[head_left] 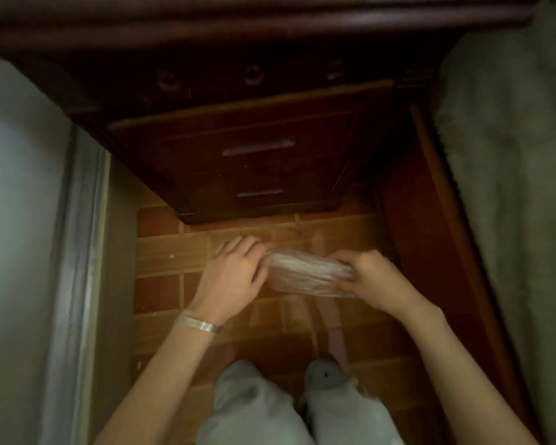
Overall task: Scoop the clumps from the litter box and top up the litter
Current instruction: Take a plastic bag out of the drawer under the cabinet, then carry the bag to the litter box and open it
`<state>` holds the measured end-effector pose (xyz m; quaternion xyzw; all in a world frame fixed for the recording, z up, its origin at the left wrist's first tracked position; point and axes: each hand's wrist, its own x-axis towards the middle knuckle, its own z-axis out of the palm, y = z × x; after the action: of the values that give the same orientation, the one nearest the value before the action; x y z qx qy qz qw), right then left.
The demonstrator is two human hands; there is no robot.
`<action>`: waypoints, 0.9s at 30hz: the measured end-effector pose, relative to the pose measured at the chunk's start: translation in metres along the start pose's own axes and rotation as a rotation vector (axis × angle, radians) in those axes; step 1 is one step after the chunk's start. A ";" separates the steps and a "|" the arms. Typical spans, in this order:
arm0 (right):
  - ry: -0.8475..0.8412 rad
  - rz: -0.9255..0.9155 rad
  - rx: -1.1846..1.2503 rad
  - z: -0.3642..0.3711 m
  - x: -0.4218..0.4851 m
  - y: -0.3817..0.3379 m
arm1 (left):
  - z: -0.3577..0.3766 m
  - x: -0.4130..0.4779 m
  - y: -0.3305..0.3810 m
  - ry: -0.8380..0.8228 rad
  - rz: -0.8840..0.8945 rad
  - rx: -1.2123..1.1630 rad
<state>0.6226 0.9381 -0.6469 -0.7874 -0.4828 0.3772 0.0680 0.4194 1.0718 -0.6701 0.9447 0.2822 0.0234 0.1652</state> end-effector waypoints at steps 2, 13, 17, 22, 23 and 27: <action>-0.005 0.006 0.033 -0.029 -0.036 -0.020 | -0.048 -0.018 0.020 -0.026 -0.012 0.001; 0.062 -0.030 0.152 -0.234 -0.230 -0.139 | -0.335 -0.045 0.128 -0.084 0.003 -0.060; 0.122 -0.002 0.162 -0.302 -0.296 -0.167 | -0.419 -0.036 0.171 -0.072 0.048 -0.068; 0.188 0.057 0.143 -0.353 -0.370 -0.181 | -0.484 -0.022 0.229 -0.074 0.210 -0.104; 0.198 0.075 0.140 -0.356 -0.384 -0.182 | -0.490 -0.022 0.240 -0.086 0.252 -0.108; 0.285 0.198 0.197 -0.351 -0.435 -0.181 | -0.502 -0.021 0.271 -0.144 0.398 -0.119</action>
<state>0.6174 0.7706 -0.0840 -0.8661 -0.3491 0.3120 0.1748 0.4756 0.9974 -0.1064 0.9696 0.0759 0.0048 0.2324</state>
